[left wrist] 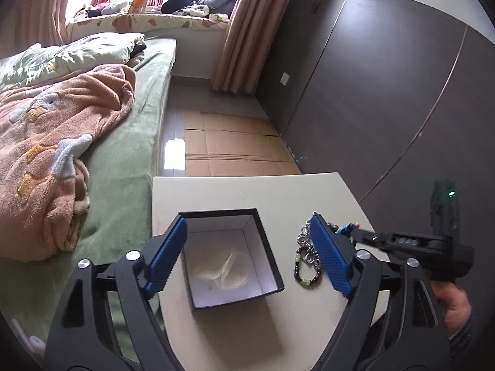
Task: Organize jewelry
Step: 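Carry the blue beaded bracelet into the black box and open the right tool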
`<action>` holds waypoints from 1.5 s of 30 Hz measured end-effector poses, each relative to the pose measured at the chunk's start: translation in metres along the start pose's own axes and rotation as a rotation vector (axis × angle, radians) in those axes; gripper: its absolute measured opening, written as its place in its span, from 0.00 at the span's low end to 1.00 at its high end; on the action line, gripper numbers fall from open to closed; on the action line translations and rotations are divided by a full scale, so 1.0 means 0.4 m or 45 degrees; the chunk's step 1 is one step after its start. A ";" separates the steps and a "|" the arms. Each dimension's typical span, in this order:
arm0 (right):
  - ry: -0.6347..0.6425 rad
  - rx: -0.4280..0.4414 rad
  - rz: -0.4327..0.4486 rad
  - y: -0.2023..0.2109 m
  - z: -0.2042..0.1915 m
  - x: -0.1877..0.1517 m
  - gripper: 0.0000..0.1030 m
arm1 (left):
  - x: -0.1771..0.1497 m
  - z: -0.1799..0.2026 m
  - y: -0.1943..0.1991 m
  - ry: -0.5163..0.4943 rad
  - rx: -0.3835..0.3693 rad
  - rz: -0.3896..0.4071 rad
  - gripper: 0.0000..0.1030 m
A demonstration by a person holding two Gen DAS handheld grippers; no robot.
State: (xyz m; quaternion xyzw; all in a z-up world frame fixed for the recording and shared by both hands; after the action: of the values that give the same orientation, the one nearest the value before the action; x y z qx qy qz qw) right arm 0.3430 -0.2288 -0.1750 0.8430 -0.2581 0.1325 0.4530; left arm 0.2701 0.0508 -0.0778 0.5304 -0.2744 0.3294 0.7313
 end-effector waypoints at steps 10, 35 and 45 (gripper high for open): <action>0.158 0.152 0.014 0.042 -0.189 -0.005 0.11 | -0.011 -0.112 0.041 0.058 0.180 -0.023 0.95; 0.364 -0.114 0.075 0.040 -0.203 -0.012 0.93 | -0.029 -0.119 0.086 0.066 0.099 -0.053 0.95; 0.299 -0.226 0.086 0.093 -0.046 0.023 0.93 | -0.021 0.035 0.018 -0.007 -0.044 -0.079 0.95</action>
State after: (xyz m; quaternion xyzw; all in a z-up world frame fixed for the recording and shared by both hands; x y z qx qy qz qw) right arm 0.3301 -0.2333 -0.1347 0.7692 -0.2421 0.2221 0.5480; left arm 0.2587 0.0376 -0.0757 0.5267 -0.2655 0.3004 0.7496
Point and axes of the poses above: each gripper's, at about its wrist camera, not at the fingertips, and y roughly against the way its jaws point, z to its right, x to its top, the point moved 3 cm from there along -y, roughly the way its jaws point, and after that the axes turned 5 degrees about z, right-handed, at the moved point
